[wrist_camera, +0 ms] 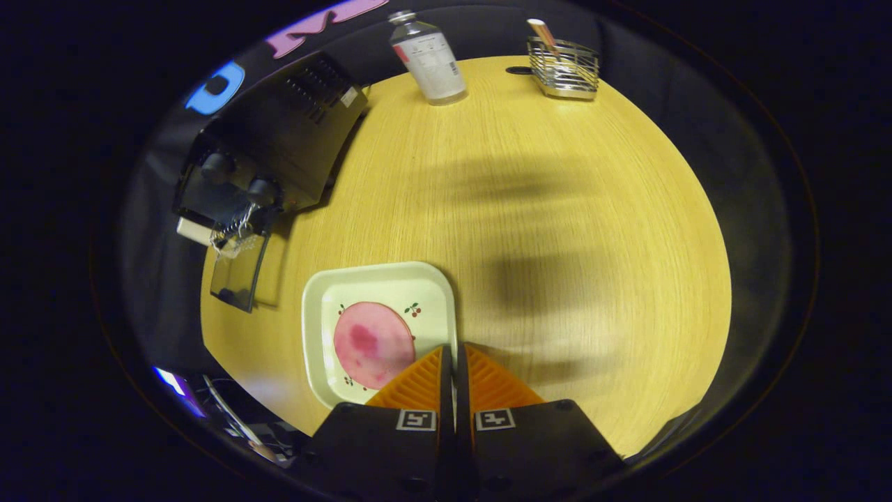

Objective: Open the toaster oven, put the food inside, and close the toaster oven door.

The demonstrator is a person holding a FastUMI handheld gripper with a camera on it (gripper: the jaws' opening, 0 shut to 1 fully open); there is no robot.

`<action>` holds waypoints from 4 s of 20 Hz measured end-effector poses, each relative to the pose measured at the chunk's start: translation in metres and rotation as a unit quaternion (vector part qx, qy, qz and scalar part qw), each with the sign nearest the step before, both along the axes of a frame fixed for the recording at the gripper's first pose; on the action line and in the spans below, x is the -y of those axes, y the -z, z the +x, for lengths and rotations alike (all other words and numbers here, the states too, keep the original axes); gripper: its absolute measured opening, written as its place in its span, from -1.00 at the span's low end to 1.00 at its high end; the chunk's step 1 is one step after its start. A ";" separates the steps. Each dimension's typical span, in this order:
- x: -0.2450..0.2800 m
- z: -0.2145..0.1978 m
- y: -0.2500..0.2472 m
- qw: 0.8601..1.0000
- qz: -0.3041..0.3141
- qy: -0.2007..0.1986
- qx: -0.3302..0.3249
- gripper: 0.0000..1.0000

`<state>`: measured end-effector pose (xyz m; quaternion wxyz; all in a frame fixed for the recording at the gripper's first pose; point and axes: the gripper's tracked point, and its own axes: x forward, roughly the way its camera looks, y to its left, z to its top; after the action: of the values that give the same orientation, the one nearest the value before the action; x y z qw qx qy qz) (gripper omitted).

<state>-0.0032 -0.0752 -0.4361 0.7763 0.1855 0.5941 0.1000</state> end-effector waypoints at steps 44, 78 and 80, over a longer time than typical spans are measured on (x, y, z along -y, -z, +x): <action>-0.285 0.045 -0.108 0.930 0.196 0.308 0.027 -0.88; -0.329 0.131 -0.124 0.840 0.234 0.486 0.052 0.44; -0.323 0.119 -0.128 0.866 0.217 0.446 0.064 0.96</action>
<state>0.1158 0.2480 -0.3079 0.7142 0.5882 0.3604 -0.1189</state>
